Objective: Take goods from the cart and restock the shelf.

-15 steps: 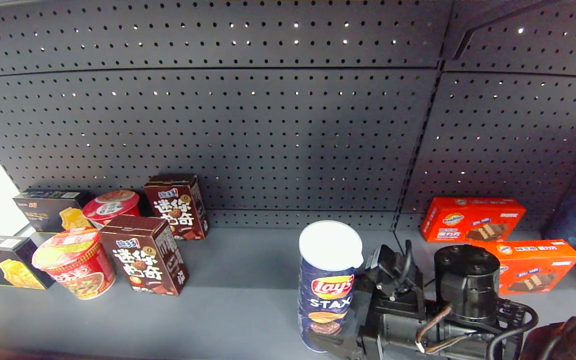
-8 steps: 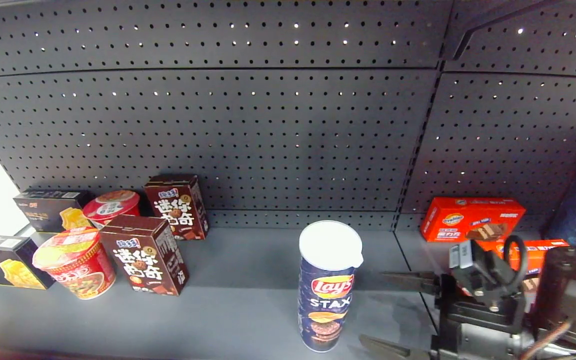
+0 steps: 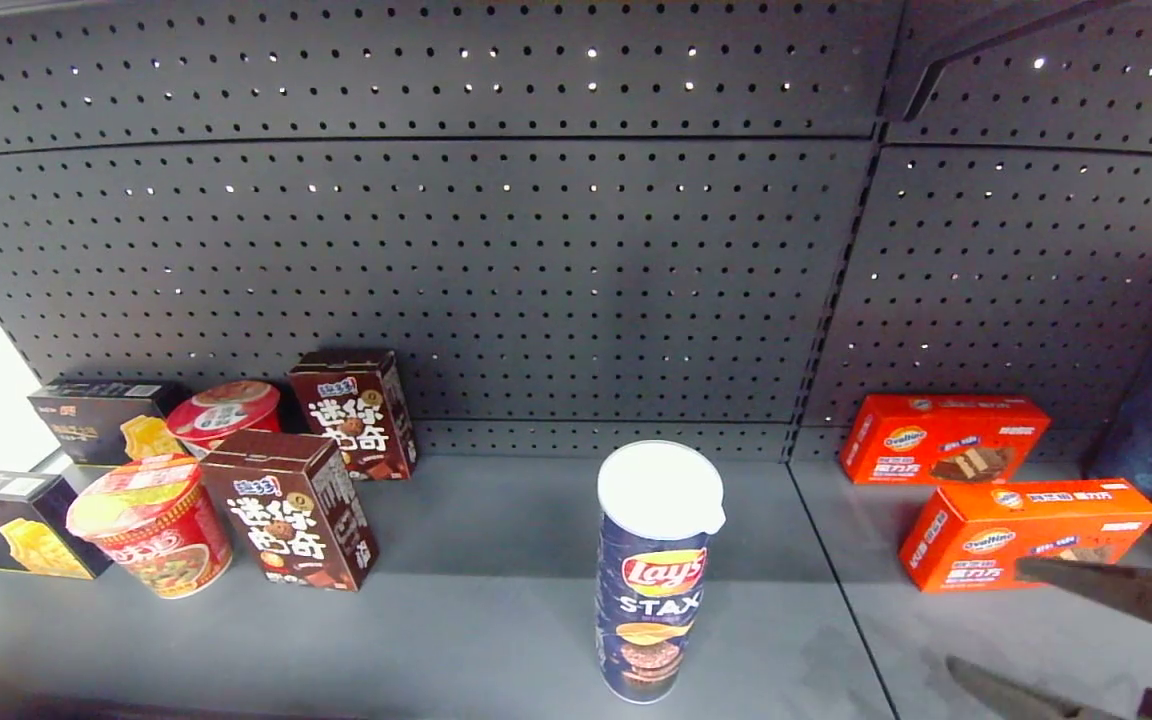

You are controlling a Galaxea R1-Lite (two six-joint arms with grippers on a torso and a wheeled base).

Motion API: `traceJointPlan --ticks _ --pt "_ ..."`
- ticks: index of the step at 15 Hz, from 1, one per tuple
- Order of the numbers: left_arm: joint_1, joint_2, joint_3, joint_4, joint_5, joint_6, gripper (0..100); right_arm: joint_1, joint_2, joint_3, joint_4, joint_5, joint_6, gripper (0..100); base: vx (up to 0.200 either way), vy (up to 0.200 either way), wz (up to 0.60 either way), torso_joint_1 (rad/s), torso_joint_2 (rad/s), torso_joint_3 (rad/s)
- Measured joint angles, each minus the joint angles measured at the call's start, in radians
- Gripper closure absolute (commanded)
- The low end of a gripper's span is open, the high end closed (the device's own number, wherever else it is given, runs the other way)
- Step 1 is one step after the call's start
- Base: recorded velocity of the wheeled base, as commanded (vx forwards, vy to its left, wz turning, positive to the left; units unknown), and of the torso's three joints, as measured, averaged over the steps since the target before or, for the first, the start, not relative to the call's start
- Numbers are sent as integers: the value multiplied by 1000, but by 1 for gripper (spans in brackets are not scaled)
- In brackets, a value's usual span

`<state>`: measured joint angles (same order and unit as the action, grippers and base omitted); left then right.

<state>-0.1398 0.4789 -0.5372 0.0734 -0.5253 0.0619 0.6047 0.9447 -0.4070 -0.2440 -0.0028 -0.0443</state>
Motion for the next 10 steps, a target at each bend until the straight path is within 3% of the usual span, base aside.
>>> traceJointPlan --ticks 6,10 --pt "-9 210 -78 -40 -18 3 100 -4 -281 1 164 -80 67 0 0 0 0 0 0 0" --pt "-84 376 -91 -146 -36 3 100 -51 -416 59 180 -83 100 0 0 0 0 0 0 0"
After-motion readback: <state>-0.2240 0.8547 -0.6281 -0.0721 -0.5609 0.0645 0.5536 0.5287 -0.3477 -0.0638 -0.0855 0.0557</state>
